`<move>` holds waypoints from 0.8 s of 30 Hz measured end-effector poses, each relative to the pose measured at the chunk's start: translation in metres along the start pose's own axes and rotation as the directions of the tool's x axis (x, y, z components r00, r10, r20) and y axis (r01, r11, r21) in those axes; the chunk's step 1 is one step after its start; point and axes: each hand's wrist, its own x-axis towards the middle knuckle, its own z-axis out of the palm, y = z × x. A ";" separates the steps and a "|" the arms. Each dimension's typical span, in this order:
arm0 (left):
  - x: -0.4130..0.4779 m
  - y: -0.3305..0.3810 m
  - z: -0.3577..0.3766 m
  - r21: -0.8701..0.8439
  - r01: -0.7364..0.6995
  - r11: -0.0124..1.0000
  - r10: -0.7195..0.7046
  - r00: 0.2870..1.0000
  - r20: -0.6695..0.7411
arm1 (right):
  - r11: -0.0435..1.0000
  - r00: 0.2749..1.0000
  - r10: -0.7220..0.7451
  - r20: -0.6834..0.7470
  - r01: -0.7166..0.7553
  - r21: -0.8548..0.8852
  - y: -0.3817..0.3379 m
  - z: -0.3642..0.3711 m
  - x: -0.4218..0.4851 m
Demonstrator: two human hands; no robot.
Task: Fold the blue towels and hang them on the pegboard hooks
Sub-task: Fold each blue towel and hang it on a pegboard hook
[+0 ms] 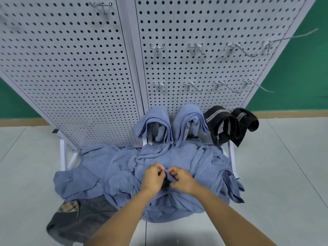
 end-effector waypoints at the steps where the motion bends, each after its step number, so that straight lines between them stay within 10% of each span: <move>1: 0.003 0.007 -0.005 -0.077 -0.008 0.997 0.007 1.000 -0.001 | 1.000 1.000 -0.010 -0.006 0.009 -0.013 -0.003 -0.001 -0.001; 9: 0.016 0.074 -0.086 -0.286 -0.083 0.955 0.100 0.994 0.045 | 0.993 0.983 -0.091 -0.158 0.078 -0.088 -0.060 -0.072 -0.012; 16: -0.020 0.144 -0.175 0.107 -0.261 0.959 0.232 0.946 0.225 | 0.928 0.947 -0.301 -0.110 0.264 -0.263 -0.154 -0.153 -0.083; 24: -0.108 0.231 -0.251 -0.405 -0.265 0.875 0.309 0.950 0.046 | 0.889 0.821 -0.358 -0.444 0.155 -0.431 -0.234 -0.207 -0.174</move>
